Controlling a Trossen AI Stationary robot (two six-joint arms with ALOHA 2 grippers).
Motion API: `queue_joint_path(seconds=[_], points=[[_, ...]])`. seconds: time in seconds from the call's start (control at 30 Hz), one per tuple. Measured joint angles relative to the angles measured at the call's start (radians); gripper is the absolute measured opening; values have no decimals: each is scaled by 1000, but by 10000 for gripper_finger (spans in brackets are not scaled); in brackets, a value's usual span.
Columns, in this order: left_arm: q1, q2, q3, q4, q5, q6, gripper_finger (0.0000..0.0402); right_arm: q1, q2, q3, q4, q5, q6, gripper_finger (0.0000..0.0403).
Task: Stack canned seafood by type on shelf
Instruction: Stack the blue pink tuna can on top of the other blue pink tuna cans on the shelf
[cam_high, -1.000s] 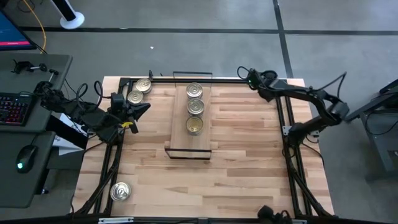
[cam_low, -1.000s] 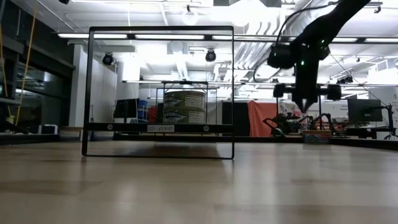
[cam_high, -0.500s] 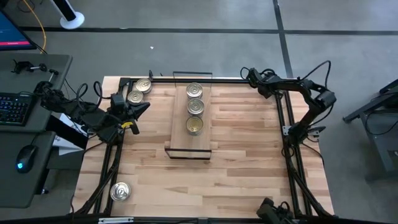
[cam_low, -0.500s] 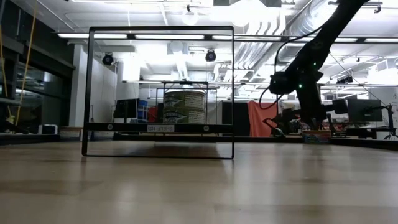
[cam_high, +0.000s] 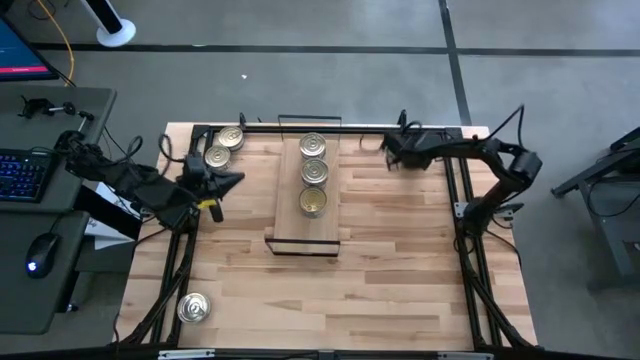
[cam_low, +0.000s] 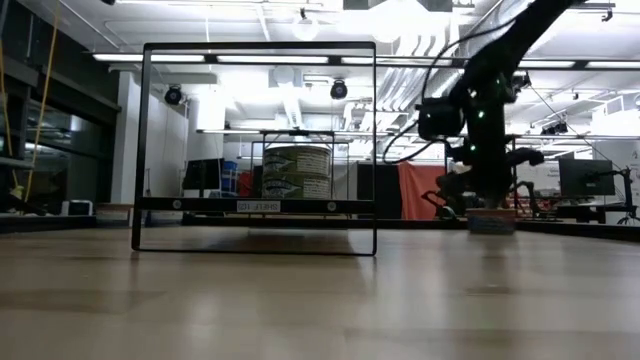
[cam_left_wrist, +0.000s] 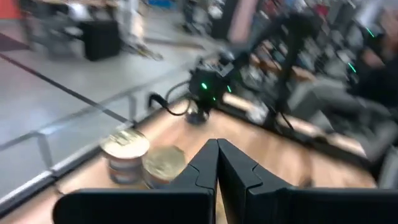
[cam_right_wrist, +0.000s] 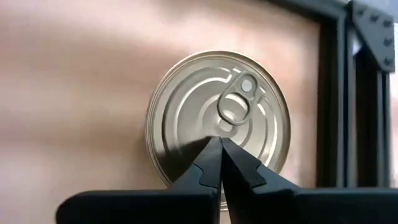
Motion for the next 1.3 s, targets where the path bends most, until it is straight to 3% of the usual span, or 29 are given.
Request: queue_joint_path(seconds=[0.2,0.43,0.63,0.83,1.07,1.3], points=[[-2,83,0,-43,194,-114,0,281,-42,-6,-197,-65,79,0],[-57,271,0,-19,374,-280,0,666,-76,-6,-243,-198,298,0],[-239,472,0,156,431,-482,0,1007,-78,-3,-130,-295,504,0],[-404,635,0,307,399,-634,0,1279,-75,-5,181,-375,626,0],[-453,789,0,268,392,-553,0,1366,12,21,460,-355,663,0],[-419,944,0,450,372,-317,0,1307,252,301,455,-355,382,0]])
